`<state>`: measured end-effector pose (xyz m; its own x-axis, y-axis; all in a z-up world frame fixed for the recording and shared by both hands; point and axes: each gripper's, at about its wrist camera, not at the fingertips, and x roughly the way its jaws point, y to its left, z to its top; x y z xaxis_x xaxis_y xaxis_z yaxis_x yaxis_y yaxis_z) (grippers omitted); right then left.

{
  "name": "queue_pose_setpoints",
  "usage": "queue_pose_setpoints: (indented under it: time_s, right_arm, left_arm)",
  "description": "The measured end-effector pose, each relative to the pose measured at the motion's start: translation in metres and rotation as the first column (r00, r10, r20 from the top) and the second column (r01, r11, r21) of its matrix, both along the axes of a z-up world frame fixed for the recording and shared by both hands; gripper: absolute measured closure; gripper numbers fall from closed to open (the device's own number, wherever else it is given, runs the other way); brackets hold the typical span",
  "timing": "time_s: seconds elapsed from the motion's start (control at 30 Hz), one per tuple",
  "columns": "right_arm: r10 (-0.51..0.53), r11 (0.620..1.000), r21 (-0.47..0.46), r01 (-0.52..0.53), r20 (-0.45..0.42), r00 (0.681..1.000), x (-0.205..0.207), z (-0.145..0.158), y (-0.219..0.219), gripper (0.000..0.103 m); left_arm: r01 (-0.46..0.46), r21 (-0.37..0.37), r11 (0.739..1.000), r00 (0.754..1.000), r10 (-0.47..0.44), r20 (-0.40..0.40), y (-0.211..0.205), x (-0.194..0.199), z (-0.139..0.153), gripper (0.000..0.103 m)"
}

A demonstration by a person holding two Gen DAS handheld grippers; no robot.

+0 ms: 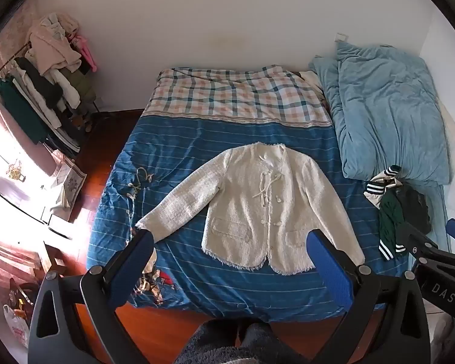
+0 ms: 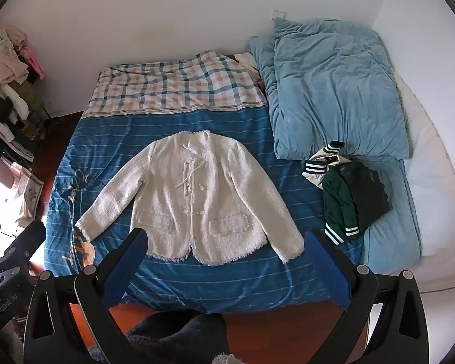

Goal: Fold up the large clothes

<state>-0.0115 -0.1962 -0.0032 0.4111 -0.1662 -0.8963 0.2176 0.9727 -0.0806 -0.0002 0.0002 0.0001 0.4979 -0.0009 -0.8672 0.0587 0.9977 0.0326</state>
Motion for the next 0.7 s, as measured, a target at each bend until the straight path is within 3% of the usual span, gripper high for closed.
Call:
queue_pose_setpoints:
  time_s: [0.53,0.7]
  right_arm:
    - [0.004,1.000,-0.009,-0.004,0.002,1.000,0.001,0.007,0.002,0.000]
    - [0.008,1.000,-0.010,-0.008,0.003,1.000,0.000,0.011,0.004,0.000]
  left_arm:
    - [0.002,-0.006,1.000,1.000,-0.002,-0.001,0.000,0.000,0.000,0.000]
    - [0.003,-0.007,1.000,1.000,-0.003,0.001,0.004,0.005,0.013,0.000]
